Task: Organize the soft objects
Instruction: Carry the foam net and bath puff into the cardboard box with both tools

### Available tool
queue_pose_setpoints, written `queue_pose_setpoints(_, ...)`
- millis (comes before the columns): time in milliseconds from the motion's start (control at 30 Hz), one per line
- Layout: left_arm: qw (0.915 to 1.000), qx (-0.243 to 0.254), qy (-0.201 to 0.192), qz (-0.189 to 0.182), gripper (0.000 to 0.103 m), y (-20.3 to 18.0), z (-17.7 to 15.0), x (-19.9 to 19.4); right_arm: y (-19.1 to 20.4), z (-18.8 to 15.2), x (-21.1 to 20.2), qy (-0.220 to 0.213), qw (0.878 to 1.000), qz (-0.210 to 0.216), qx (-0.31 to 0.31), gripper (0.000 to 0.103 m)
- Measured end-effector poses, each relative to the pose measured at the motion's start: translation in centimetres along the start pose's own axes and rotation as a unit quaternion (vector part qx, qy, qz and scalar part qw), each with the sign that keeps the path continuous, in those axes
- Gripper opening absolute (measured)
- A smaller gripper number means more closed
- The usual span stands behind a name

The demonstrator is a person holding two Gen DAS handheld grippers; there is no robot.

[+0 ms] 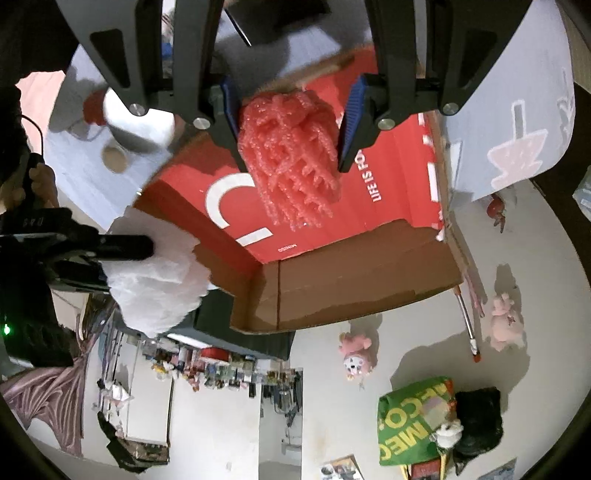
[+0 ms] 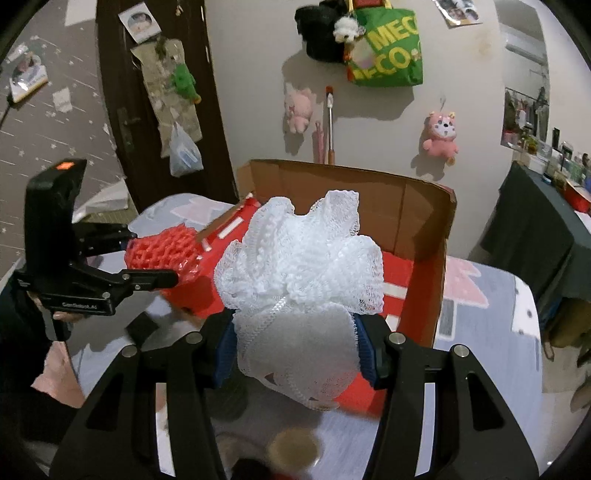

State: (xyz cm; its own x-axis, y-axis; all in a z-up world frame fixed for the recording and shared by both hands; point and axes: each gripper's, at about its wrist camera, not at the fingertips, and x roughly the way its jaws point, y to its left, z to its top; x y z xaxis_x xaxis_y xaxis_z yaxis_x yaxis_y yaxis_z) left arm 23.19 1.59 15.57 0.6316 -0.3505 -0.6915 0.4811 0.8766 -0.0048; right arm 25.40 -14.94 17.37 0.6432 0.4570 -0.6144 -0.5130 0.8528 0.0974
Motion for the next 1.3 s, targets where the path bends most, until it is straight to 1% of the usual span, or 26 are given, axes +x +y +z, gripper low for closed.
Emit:
queue_pose_setpoints(200, 0.9992, 0.007, 0.037, 0.010, 0.048, 1.2, 2.6, 5.5, -2.2, 2.7, 6.1, 0.057, 0.998, -0.015, 0.007, 0.051)
queue_pose_setpoints(400, 0.9969, 0.014, 0.074, 0.025, 0.048, 2.4, 4.5, 10.5, -4.2, 3.9, 12.0, 0.115, 0.992, -0.034, 0.031, 0.051)
queue_pose_setpoints(533, 0.9954, 0.012, 0.090, 0.028, 0.048, 3.1, 5.2, 13.1, -5.5, 4.3, 14.7, 0.139, 0.988, -0.039, 0.055, 0.051)
queue_pose_setpoints(700, 0.9930, -0.006, 0.115, 0.026, 0.049, 4.3, 5.7, 16.1, -7.2, 4.6, 17.7, 0.170, 0.981, -0.051, 0.080, 0.051)
queue_pose_setpoints(767, 0.9922, -0.010, 0.121, 0.028, 0.049, 4.5, 5.8, 16.8, -7.7, 4.6, 18.5, 0.175, 0.979, -0.051, 0.091, 0.052)
queue_pose_setpoints(833, 0.9924, -0.012, 0.119, 0.029, 0.049, 4.8, 5.9, 17.3, -8.4, 4.5, 19.4, 0.184, 0.976, -0.046, 0.107, 0.052)
queue_pose_setpoints(967, 0.9916, -0.017, 0.125, 0.031, 0.049, 5.0, 5.7, 18.1, -8.6, 4.6, 20.5, 0.191, 0.974, -0.048, 0.111, 0.053)
queue_pose_setpoints(1033, 0.9915, -0.015, 0.125, 0.034, 0.050, 5.0, 5.6, 18.2, -8.7, 4.6, 20.7, 0.193, 0.974, -0.047, 0.110, 0.055)
queue_pose_setpoints(1100, 0.9912, -0.015, 0.126, 0.038, 0.050, 5.1, 5.5, 18.3, -8.9, 4.4, 20.7, 0.193, 0.973, -0.052, 0.113, 0.056)
queue_pose_setpoints(1300, 0.9914, -0.010, 0.124, 0.040, 0.051, 4.8, 5.4, 17.8, -9.5, 4.3, 20.6, 0.195, 0.972, -0.047, 0.124, 0.059)
